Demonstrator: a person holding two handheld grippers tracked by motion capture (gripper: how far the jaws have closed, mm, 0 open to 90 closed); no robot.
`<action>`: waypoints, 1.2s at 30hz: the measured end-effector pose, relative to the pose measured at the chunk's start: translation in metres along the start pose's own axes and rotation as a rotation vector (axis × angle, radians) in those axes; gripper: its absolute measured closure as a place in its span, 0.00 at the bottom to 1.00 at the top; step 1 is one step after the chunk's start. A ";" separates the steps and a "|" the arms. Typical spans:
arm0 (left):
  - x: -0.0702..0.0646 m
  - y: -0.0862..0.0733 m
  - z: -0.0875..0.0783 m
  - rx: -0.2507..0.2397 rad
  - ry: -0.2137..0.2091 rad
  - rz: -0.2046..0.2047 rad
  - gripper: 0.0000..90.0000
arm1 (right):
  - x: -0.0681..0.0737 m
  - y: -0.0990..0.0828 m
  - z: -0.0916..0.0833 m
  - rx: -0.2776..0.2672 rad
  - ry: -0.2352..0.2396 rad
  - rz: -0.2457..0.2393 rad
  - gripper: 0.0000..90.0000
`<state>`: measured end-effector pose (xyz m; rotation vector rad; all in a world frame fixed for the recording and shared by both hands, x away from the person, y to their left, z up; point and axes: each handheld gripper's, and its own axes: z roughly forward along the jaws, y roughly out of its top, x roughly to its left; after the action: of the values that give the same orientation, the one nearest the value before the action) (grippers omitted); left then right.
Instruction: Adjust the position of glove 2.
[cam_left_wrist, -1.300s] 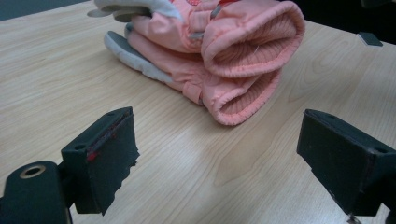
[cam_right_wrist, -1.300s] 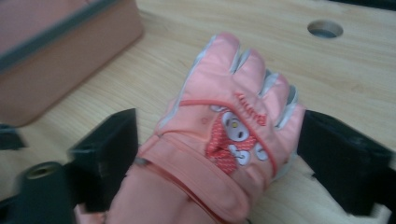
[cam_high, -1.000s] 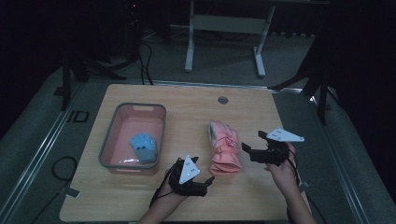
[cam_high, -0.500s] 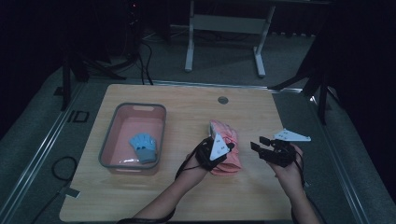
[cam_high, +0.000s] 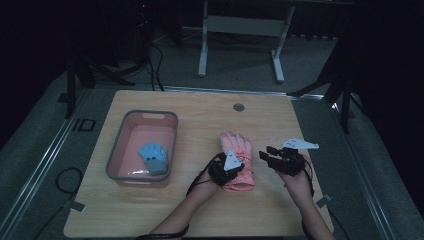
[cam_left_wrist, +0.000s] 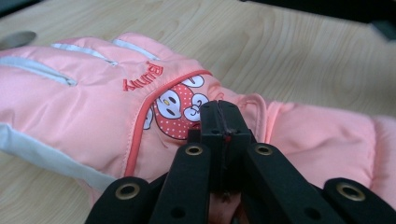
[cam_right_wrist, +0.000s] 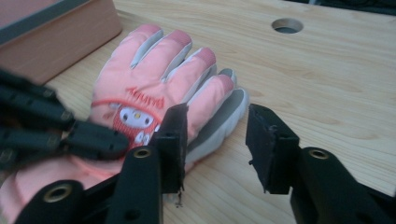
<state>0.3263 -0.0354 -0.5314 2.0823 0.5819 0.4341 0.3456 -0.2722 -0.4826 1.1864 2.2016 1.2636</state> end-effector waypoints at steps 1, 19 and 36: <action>-0.002 -0.001 0.001 -0.004 0.017 0.014 1.00 | 0.001 0.001 0.004 -0.003 0.003 0.010 0.58; 0.009 -0.002 0.010 0.031 -0.025 0.002 1.00 | -0.033 -0.014 0.095 0.193 0.206 0.323 0.50; 0.001 -0.012 -0.062 -0.040 -0.048 -0.155 0.40 | 0.011 -0.003 0.089 0.216 -0.014 0.046 0.86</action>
<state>0.2931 0.0129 -0.5085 1.9872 0.6957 0.3035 0.3941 -0.2158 -0.5323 1.3275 2.3602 1.0516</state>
